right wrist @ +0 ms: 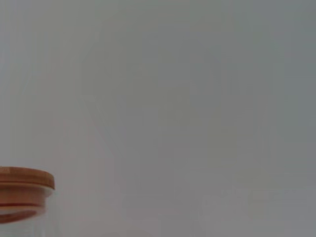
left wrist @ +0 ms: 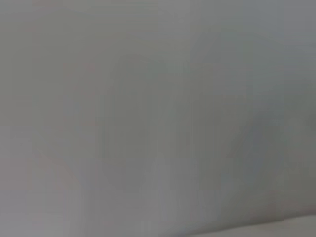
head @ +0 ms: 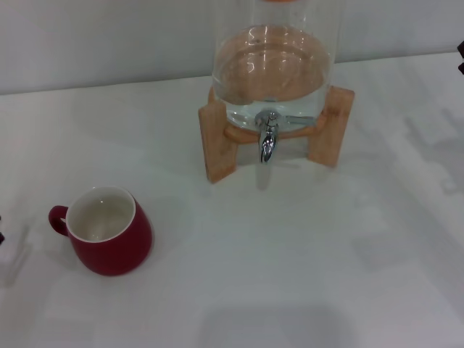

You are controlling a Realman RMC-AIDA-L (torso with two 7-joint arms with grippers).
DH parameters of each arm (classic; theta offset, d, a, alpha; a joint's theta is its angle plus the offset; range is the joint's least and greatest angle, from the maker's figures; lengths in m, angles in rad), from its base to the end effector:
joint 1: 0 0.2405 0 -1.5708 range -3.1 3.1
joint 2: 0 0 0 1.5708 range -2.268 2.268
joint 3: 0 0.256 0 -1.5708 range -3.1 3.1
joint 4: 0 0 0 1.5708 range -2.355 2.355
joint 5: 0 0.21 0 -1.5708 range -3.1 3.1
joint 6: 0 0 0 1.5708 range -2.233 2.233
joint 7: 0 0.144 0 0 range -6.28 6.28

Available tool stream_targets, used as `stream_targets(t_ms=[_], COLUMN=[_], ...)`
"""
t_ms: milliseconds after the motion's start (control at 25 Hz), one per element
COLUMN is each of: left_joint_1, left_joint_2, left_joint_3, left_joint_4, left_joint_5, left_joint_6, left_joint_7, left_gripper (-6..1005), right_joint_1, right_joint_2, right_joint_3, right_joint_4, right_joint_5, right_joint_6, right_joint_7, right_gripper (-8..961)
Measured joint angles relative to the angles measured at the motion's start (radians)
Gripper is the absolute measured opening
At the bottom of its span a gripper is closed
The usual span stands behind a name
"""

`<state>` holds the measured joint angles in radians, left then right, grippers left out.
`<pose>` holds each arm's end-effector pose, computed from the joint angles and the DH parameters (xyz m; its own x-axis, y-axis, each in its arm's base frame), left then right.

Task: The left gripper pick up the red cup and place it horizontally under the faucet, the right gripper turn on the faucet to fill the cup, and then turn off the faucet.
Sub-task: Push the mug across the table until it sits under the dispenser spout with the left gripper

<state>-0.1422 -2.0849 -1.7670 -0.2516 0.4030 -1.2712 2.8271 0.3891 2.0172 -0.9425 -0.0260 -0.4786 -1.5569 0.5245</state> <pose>-0.3689 0.2472 -0.0048 0.7580 -0.0028 0.6522 0.6290 -0.2609 -0.7323 0.3419 0.2988 0.0622 0.5033 0.2940 -0.8125 -0.8014 -0.1929 -0.5662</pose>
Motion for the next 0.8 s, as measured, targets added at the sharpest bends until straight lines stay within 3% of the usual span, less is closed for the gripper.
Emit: stream_targets(t_ms=[800], left_joint_1=[-0.033], left_joint_2=[0.003], left_joint_3=[0.0], left_joint_4=[0.06], left_joint_5=[0.053], left_joint_6=[0.033], left_joint_7=[-0.002], left_gripper=[833], right_joint_1=[0.0], right_joint_2=[-0.002], right_joint_3=[-0.017], right_joint_4=[-0.012], right_joint_5=[0.0], right_joint_6=[-0.001], right_joint_7=[0.0], right_gripper=[827])
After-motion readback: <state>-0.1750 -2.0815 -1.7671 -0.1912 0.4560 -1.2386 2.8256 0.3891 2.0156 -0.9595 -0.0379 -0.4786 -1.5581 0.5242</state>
